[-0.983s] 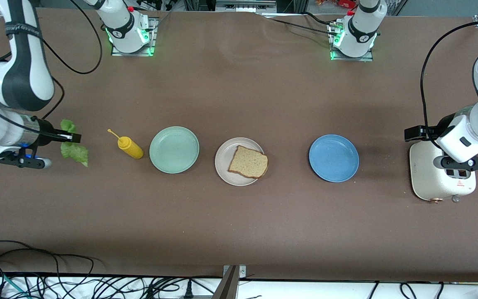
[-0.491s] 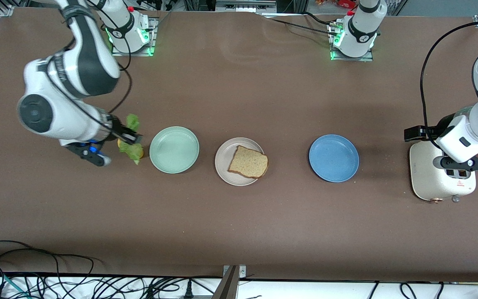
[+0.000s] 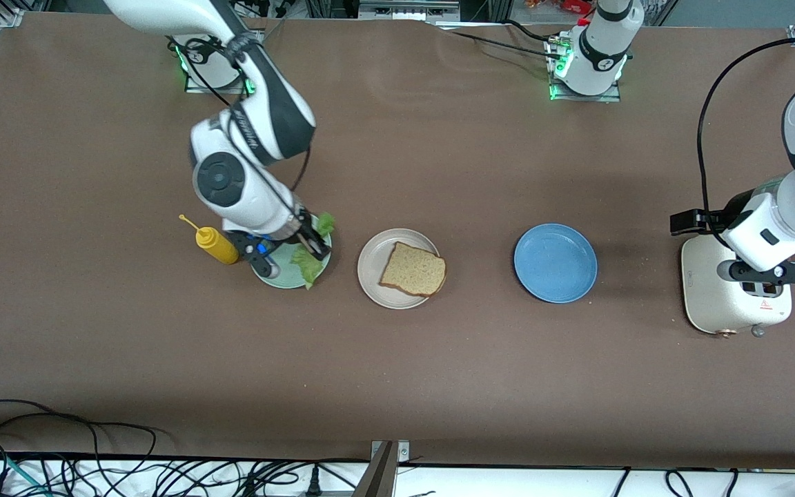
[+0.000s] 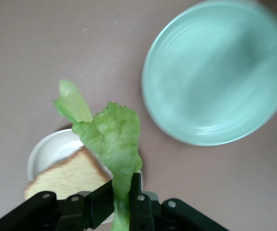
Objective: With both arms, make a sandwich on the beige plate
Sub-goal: 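Lower the lettuce onto the bread slice and open the right gripper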
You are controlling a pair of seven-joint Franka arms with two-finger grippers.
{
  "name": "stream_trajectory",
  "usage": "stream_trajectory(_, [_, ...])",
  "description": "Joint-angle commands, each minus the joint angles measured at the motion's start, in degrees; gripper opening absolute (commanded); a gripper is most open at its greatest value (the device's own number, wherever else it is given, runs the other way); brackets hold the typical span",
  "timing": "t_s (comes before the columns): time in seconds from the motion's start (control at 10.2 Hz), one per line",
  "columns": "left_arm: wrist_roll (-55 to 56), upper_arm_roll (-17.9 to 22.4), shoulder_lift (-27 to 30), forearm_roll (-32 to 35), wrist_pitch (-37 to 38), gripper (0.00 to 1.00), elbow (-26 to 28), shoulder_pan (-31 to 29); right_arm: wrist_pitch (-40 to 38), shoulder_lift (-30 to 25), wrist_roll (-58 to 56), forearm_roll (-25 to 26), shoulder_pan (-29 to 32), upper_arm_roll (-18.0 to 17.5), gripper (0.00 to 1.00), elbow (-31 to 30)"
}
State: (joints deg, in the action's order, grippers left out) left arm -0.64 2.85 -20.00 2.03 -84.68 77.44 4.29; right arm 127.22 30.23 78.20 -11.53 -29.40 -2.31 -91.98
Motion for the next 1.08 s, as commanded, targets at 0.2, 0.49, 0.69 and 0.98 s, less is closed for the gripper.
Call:
stream_trajectory(0.2, [-1.21, -0.3, 0.67, 1.57, 0.13, 1.0, 0.7, 0.02, 15.46, 11.58, 17.47, -1.91, -6.09, 0.29, 0.12, 9.08])
stream_trajectory(0.49, [-1.21, -0.3, 0.67, 1.57, 0.13, 1.0, 0.88, -0.07, 24.73, 14.85, 23.57, -1.91, -8.74, 0.38, 0.14, 9.01])
stream_trajectory(0.69, [-1.21, -0.3, 0.67, 1.57, 0.05, 1.0, 0.88, -0.07, 31.28, 17.13, 29.51, -2.61, -8.74, 0.38, 0.59, 9.01])
stream_trajectory(0.98, [-1.21, -0.3, 0.67, 1.48, 0.13, 1.0, 0.88, -0.07, 35.46, 17.76, 32.8, -2.88, -9.0, 0.29, 0.86, 8.74])
